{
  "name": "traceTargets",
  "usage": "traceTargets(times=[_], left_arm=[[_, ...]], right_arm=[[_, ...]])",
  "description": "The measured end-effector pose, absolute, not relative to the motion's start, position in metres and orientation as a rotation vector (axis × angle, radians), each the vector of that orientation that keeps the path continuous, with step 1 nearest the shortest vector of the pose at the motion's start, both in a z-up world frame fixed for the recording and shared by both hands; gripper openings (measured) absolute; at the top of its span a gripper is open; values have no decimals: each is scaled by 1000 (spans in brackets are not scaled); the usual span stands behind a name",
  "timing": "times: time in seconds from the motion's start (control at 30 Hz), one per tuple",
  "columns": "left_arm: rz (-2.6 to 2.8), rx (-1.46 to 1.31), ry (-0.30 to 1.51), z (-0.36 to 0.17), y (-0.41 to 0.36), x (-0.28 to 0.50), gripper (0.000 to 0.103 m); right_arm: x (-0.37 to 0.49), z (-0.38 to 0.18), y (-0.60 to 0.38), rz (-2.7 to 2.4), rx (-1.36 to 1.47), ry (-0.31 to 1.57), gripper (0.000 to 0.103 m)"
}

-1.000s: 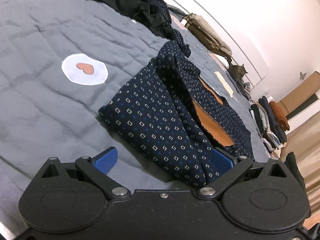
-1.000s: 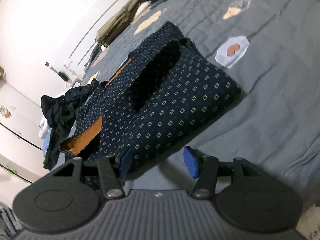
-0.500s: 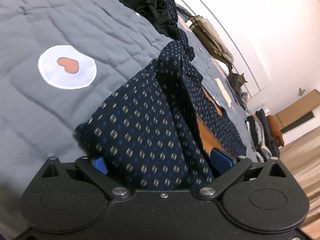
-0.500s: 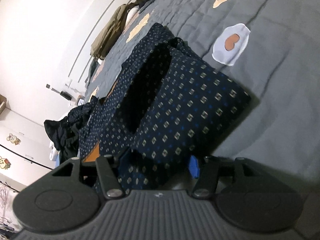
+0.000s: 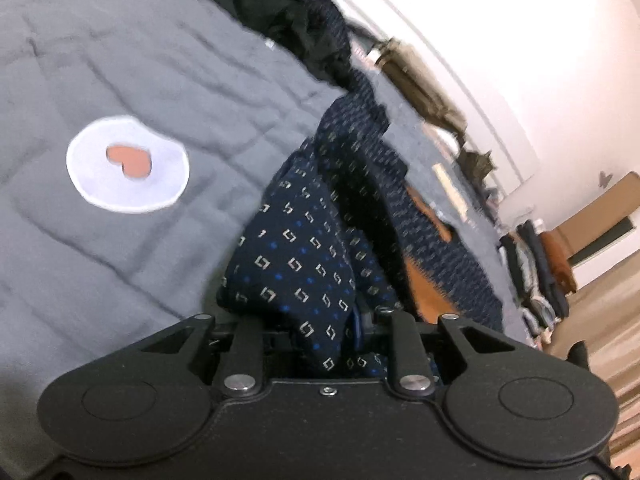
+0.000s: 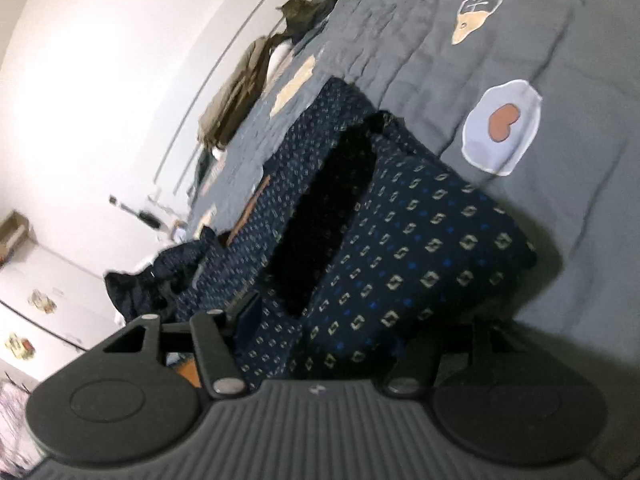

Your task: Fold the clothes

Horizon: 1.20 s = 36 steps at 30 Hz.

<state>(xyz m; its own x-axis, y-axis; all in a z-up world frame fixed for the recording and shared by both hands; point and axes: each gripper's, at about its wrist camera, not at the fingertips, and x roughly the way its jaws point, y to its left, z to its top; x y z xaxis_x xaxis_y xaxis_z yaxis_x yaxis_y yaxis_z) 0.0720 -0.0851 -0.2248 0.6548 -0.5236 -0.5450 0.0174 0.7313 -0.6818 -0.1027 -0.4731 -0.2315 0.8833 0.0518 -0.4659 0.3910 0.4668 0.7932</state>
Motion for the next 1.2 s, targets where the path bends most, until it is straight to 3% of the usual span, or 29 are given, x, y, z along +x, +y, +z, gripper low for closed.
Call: traceTargets(times=[0.07,0.17,0.27,0.3,0.33,0.4,1.2], left_arm=[[-333,-702,811,-231,-89,75,26],[-343,-713,810,-229,-93,78,37],[-356,-684,802,-227,-98,79,37],[-357,-674,798,-227,-99,78,36],[-356,-666,795,-227,-99,77,27],[-357,-668,802,-227,-98,77,19],[-427,-587,716,-178,-52,8,8]], right_arm=[[-98,-238,-471,-225,1070,476,61],[-93,-239,-471,-233,1063,470,61],[-89,-238,-472,-227,1063,465,61],[-88,-239,-471,-220,1063,464,55],[-88,-239,-471,-211,1066,463,37],[-88,-241,-471,-194,1073,461,12],[-158,-192,-445,-155,1040,364,6]])
